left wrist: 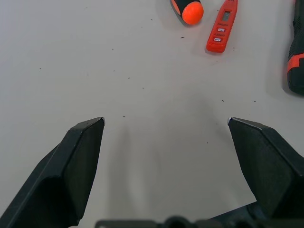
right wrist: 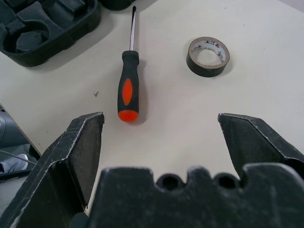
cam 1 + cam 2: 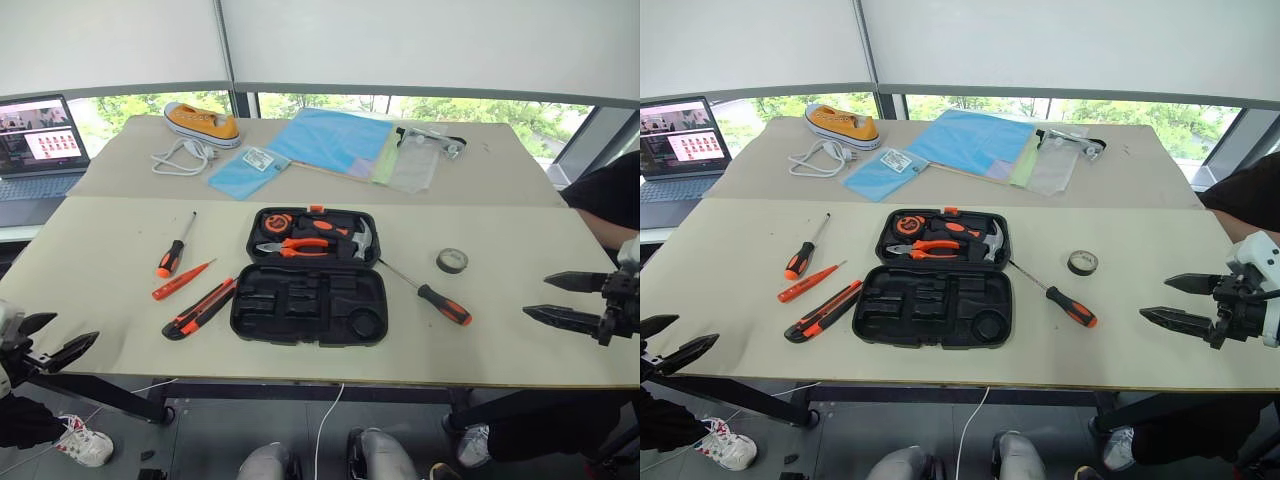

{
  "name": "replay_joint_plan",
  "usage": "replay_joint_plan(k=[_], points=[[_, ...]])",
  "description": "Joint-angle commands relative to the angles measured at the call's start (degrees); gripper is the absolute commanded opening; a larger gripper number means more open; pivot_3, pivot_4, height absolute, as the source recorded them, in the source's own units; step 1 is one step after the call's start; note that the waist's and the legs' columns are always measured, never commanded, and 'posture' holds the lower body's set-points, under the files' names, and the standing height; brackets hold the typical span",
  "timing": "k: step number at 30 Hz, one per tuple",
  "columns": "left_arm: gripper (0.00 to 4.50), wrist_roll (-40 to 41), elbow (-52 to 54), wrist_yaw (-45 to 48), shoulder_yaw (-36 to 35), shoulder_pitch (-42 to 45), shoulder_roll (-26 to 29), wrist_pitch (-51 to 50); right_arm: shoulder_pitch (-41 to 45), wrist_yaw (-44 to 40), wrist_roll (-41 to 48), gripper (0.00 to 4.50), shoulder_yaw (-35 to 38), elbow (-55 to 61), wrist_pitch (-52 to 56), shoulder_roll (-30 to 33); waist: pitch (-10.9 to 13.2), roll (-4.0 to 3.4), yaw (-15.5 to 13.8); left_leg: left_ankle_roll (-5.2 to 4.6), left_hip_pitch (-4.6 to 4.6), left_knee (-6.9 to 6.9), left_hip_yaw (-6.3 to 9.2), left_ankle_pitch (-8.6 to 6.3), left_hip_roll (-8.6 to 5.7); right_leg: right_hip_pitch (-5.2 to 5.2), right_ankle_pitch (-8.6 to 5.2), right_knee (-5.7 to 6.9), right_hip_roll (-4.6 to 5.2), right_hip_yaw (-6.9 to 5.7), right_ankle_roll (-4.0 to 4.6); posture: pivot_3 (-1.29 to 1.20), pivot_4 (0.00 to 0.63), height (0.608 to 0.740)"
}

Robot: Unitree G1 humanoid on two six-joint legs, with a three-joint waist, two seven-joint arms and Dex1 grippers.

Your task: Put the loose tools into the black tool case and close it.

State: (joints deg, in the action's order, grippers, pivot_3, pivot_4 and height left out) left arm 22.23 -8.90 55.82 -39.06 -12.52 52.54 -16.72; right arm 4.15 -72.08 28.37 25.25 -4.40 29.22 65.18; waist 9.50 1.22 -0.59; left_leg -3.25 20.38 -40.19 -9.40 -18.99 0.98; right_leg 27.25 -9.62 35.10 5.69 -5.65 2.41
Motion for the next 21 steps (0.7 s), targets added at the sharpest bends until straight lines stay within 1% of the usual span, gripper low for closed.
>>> replay_joint_plan(k=[1,3,6,8,11,13,16,19,21], points=[[4.46,-0.5,2.4,-0.3,-0.1,-0.6,1.9,-1.5,0.7,0.0,0.3,4.45,2.0,-0.1,-1.5,0.1,0.0,0.00,0.0,0.00,0.00,0.00,0.00,0.00,0.00,0.00,0.00,0.00,0.00,0.00,0.00,0.00,0.150,0.718],[4.46,-0.5,4.0,-1.7,1.3,0.2,2.7,-5.9,0.7,0.4,0.1,4.45,2.6,-0.4,-2.2,-0.2,0.0,0.00,0.0,0.00,0.00,0.00,0.00,0.00,0.00,0.00,0.00,0.00,0.00,0.00,0.00,0.00,0.150,0.718],[4.46,1.4,7.3,-3.6,2.5,3.5,3.7,-12.5,1.0,0.5,0.4,4.45,2.8,0.8,-2.6,-0.2,0.0,0.00,-0.2,0.01,-0.01,-0.01,-0.01,0.01,-0.01,-0.03,0.01,0.02,-0.01,0.01,-0.02,0.00,0.150,0.718],[4.46,2.2,9.5,-6.0,4.9,8.3,4.6,-17.6,2.7,1.1,2.5,4.45,2.3,4.5,-0.3,-0.2,0.0,0.00,-0.2,0.04,-0.02,-0.01,0.00,0.02,-0.01,-0.05,0.02,0.04,0.00,0.00,-0.04,0.00,0.150,0.718],[4.46,1.2,8.7,-10.6,11.1,17.8,6.1,-27.9,6.3,2.5,6.2,4.45,1.1,10.4,3.7,-0.7,0.0,0.01,-0.1,0.15,-0.05,-0.06,0.00,0.09,-0.02,-0.08,0.05,0.15,-0.03,0.01,-0.07,0.00,0.150,0.718],[4.46,1.7,6.1,-12.7,15.5,26.8,5.9,-34.7,9.2,3.5,10.3,4.45,-0.1,15.2,7.8,-1.0,0.0,0.01,-0.1,0.22,-0.14,-0.04,0.00,0.14,-0.02,-0.16,0.08,0.20,-0.10,0.03,-0.10,0.00,0.150,0.718],[4.46,0.8,2.2,-14.6,20.3,36.4,5.2,-40.2,12.2,4.6,13.6,4.45,-1.9,19.5,11.0,-1.3,0.0,0.08,0.1,0.28,-0.15,-0.05,-0.01,0.19,-0.01,-0.15,0.08,0.28,-0.23,0.02,-0.07,0.00,0.150,0.718],[4.46,-4.2,-8.7,-15.9,29.0,47.7,3.1,-39.0,17.0,6.3,15.8,4.45,-6.2,24.7,12.0,-2.8,0.0,0.12,0.2,0.32,-0.19,-0.09,-0.09,0.23,-0.05,-0.14,0.05,0.39,-0.35,0.00,-0.02,0.00,0.150,0.718],[4.46,-5.9,-15.1,-16.1,31.8,53.4,1.2,-38.0,19.4,7.1,17.0,4.45,-8.1,26.3,12.9,-3.9,0.0,0.13,0.1,0.26,-0.21,-0.15,-0.18,0.30,-0.10,-0.13,0.05,0.49,-0.45,-0.05,-0.01,0.00,0.150,0.718]])
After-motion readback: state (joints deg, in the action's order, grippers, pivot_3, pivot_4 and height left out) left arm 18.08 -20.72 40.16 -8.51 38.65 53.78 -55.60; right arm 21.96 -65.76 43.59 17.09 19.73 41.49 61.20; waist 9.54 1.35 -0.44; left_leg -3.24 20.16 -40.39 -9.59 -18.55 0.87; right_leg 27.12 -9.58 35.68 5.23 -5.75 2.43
